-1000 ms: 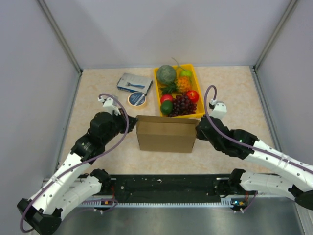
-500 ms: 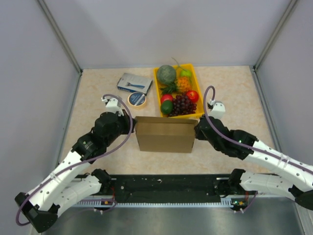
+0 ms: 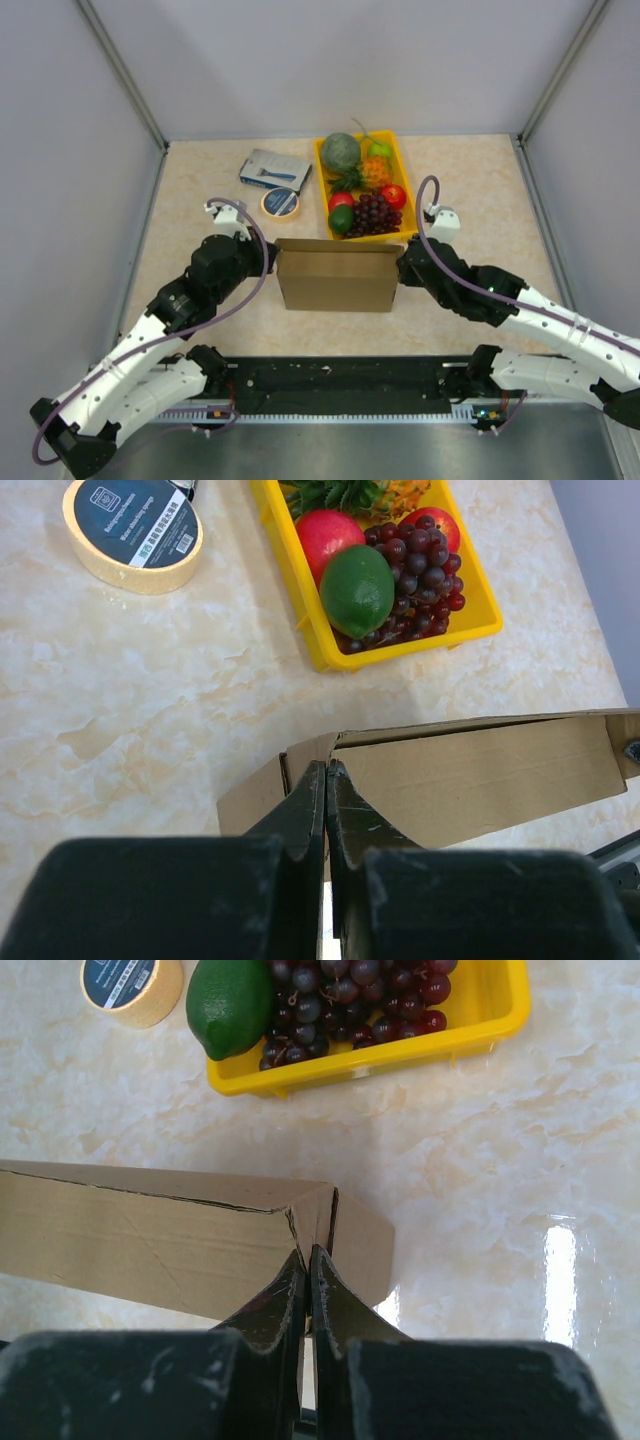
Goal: Fold the paper box
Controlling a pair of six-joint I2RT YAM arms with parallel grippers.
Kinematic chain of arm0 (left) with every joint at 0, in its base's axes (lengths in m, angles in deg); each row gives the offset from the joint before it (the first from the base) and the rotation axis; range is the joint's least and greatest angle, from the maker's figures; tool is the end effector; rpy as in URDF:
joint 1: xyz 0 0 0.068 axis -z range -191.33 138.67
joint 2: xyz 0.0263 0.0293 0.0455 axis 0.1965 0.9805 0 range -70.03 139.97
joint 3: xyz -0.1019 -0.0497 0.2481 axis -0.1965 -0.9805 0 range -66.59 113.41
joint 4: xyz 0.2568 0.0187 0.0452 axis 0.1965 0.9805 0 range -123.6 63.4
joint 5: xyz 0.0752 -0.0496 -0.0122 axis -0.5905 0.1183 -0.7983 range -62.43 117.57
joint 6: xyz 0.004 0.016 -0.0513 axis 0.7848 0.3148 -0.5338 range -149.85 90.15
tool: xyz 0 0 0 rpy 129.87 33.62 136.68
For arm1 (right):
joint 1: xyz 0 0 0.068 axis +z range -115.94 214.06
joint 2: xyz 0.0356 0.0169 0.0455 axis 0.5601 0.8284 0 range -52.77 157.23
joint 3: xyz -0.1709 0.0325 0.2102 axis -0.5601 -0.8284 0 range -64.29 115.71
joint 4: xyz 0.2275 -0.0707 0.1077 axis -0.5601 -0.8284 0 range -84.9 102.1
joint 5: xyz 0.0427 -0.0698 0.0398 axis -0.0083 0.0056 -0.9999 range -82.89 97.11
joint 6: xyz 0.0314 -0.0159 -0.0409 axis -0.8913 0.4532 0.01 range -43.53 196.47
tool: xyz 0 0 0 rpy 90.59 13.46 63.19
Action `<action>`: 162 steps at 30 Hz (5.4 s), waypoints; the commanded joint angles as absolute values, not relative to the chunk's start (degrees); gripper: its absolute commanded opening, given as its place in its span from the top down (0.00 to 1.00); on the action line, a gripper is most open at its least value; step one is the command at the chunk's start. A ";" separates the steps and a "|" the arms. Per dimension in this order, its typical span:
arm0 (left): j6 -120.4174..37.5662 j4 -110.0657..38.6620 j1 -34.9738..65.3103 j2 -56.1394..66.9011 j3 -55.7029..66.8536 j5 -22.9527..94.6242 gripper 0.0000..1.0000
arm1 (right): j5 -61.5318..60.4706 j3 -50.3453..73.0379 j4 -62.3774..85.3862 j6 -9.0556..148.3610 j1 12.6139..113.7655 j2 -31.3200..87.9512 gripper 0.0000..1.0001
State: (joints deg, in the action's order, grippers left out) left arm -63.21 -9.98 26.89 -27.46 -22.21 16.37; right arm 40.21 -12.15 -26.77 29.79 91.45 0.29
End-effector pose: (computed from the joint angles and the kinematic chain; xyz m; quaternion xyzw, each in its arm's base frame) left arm 0.1376 -0.0995 0.3194 -0.0198 0.8257 -0.2608 0.4998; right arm 0.1171 0.1471 0.3141 0.0393 0.8755 0.1620 0.4535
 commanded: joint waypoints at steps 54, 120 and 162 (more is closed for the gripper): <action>-63.51 -1.52 27.52 -32.32 -31.09 17.47 1.00 | 32.33 -6.91 -32.02 40.86 92.77 1.20 0.77; -66.76 2.09 27.78 -32.23 -31.00 15.71 1.00 | 35.15 0.30 -33.25 48.16 92.60 5.15 0.64; -66.23 -2.13 27.78 -32.06 -31.43 18.61 0.92 | -2.10 -1.47 -11.45 30.23 67.83 8.32 0.82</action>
State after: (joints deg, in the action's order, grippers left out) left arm -65.96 -6.86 27.83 -33.08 -28.79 17.68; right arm 0.85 -6.99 -9.99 28.11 72.50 9.54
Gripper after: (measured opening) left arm 0.107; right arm 0.174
